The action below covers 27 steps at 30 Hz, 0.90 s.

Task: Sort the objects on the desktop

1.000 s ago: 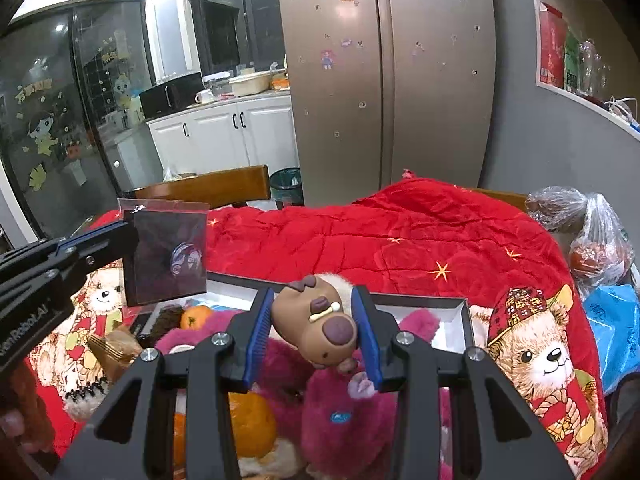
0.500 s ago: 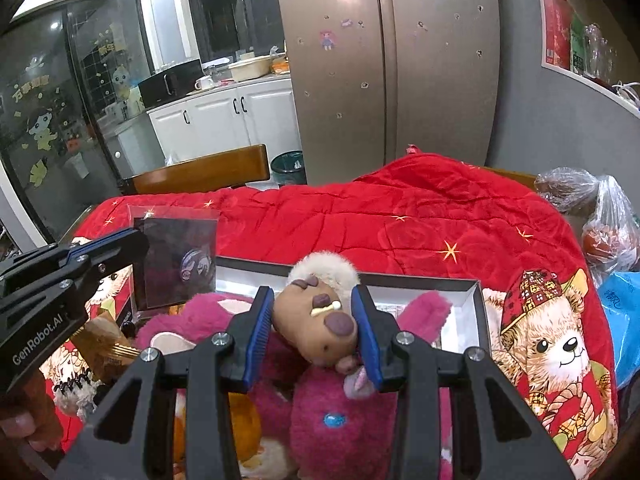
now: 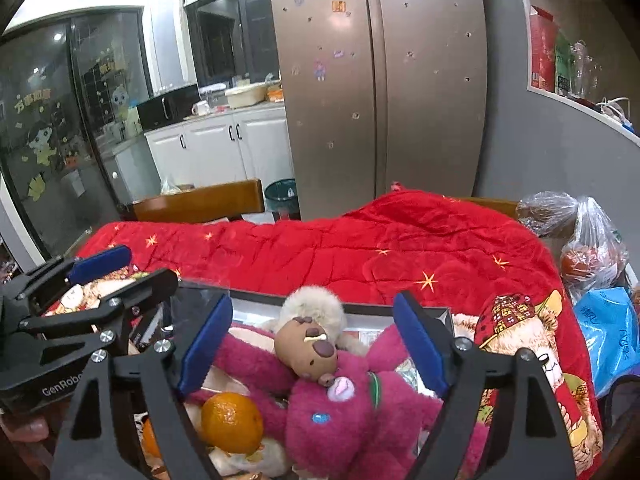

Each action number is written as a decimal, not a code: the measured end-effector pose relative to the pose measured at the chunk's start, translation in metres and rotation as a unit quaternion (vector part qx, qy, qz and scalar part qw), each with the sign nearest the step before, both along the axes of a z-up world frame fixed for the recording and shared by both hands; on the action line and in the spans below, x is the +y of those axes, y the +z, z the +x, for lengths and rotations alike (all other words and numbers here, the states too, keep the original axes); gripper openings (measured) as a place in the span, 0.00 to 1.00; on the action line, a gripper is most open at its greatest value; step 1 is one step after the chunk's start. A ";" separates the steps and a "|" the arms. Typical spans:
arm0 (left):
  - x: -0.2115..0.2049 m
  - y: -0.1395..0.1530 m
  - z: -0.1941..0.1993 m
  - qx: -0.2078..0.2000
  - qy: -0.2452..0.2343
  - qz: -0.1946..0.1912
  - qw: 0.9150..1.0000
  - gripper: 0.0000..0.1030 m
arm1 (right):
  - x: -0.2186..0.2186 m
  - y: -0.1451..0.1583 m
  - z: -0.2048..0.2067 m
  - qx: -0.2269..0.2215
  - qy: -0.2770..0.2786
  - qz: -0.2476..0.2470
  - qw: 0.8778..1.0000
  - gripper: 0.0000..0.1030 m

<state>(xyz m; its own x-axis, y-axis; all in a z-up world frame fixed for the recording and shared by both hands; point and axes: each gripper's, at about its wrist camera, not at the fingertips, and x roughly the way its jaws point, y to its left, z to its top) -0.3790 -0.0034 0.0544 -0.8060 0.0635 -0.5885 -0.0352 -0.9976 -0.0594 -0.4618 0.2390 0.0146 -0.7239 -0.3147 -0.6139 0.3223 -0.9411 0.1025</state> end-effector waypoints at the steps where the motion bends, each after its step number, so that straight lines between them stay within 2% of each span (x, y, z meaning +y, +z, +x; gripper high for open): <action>1: -0.002 0.000 0.000 0.000 0.003 0.005 1.000 0.73 | 0.002 0.002 0.001 0.001 -0.003 -0.004 1.000 0.84; 15: 0.001 0.000 -0.001 -0.006 0.022 -0.028 0.999 0.75 | 0.000 0.005 0.001 -0.005 0.001 -0.008 1.000 0.88; 23: -0.003 0.008 0.005 0.012 0.032 -0.017 0.999 0.75 | -0.007 0.014 0.008 0.008 0.004 0.003 1.000 0.89; 24: -0.003 0.012 0.009 0.012 0.032 -0.017 0.999 0.75 | -0.007 0.017 0.010 0.010 0.005 0.002 1.000 0.90; 26: -0.006 0.019 0.018 0.019 0.034 -0.007 0.999 0.75 | -0.008 0.028 0.019 0.028 0.006 0.002 1.000 1.00; 27: -0.009 0.024 0.025 0.025 0.035 0.005 0.999 0.75 | -0.008 0.033 0.025 0.038 0.006 0.002 0.999 1.00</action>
<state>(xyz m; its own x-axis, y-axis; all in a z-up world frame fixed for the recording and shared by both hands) -0.3542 -0.0120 0.0785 -0.8368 0.0111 -0.5473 0.0324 -0.9970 -0.0698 -0.4373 0.2311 0.0479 -0.7642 -0.3209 -0.5595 0.3403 -0.9375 0.0729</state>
